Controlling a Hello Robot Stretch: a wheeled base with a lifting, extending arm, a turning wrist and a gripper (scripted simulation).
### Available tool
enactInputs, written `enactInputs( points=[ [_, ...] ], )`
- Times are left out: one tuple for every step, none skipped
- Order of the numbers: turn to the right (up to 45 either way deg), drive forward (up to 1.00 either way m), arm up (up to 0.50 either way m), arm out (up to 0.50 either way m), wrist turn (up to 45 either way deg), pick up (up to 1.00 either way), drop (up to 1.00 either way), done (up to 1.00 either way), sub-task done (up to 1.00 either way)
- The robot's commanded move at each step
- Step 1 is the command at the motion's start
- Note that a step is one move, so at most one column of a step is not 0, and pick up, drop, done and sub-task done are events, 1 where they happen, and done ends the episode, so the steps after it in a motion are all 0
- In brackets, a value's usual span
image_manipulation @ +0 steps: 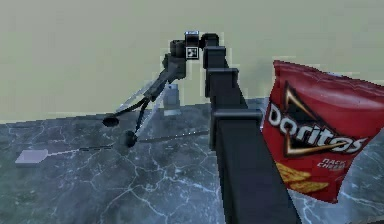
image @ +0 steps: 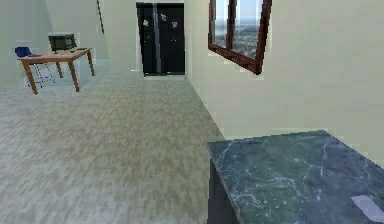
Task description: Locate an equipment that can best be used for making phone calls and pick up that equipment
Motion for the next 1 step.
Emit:
enactInputs(
  points=[
    [0.0, 0.00, 0.00, 0.00, 45.0, 0.00, 0.00, 0.00, 0.00]
  ],
)
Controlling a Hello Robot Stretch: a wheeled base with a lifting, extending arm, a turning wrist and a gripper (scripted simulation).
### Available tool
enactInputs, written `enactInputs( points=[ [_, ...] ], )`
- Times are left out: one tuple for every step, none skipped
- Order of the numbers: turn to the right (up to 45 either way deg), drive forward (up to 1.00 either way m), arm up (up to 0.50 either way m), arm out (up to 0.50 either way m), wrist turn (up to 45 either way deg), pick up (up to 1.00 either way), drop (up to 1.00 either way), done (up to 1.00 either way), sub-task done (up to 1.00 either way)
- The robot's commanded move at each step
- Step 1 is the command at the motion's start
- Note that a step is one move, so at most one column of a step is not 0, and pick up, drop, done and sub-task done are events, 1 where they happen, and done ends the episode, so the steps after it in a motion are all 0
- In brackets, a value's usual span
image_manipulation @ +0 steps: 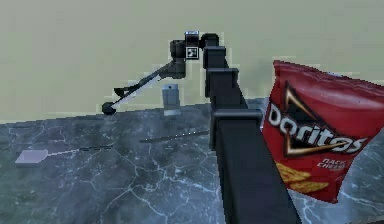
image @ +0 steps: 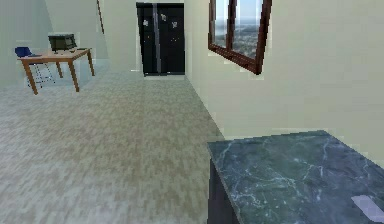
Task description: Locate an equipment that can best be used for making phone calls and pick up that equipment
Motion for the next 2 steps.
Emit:
enactInputs(
  points=[
    [0.0, 0.00, 0.00, 0.00, 45.0, 0.00, 0.00, 0.00, 0.00],
    [0.0, 0.00, 0.00, 0.00, 18.0, 0.00, 0.00, 0.00, 0.00]
  ],
)
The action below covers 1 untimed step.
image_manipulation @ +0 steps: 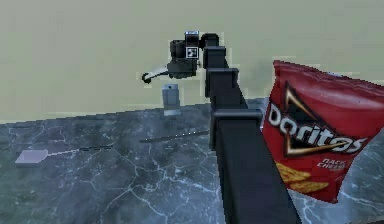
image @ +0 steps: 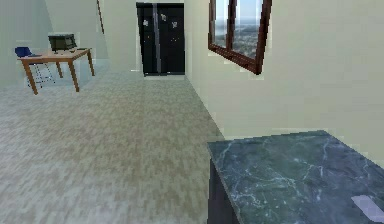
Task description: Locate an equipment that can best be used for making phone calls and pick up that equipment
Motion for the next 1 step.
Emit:
enactInputs(
  points=[
    [0.0, 0.00, -0.16, 0.00, 0.0, 0.00, 0.00, 0.00, 0.00]
  ],
)
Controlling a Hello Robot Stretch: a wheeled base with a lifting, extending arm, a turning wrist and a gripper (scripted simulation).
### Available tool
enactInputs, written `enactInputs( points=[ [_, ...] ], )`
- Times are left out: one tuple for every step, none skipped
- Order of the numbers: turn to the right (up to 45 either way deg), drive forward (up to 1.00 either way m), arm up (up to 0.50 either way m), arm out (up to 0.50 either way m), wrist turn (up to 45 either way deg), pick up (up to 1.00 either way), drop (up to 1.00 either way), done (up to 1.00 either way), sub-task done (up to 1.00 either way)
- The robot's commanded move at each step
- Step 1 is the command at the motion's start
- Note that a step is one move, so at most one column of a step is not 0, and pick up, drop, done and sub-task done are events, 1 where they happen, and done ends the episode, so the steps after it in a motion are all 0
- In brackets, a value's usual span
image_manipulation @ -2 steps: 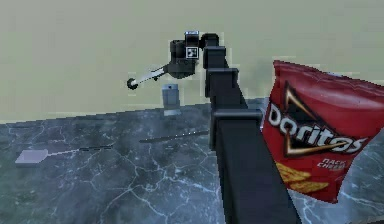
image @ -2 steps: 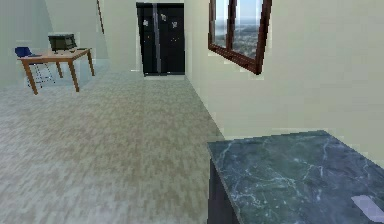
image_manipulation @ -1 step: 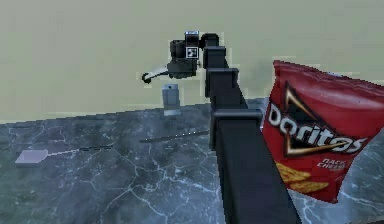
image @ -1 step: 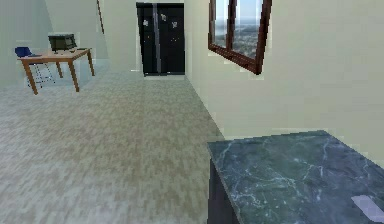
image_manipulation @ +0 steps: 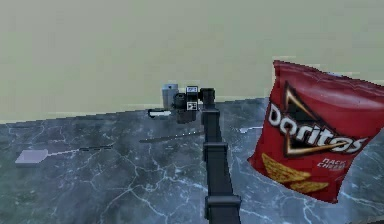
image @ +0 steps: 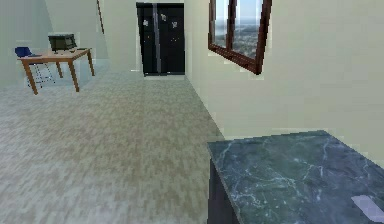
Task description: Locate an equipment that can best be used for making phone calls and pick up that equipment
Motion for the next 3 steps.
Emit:
enactInputs(
  points=[
    [0.0, 0.00, 0.00, 0.00, 0.0, 1.00, 0.00, 0.00, 0.00],
    [0.0, 0.00, 0.10, 0.00, 0.0, 0.00, 0.00, 0.00, 0.00],
    [0.0, 0.00, 0.00, 0.00, 0.0, 0.00, 0.00, 1.00, 0.00]
  ],
)
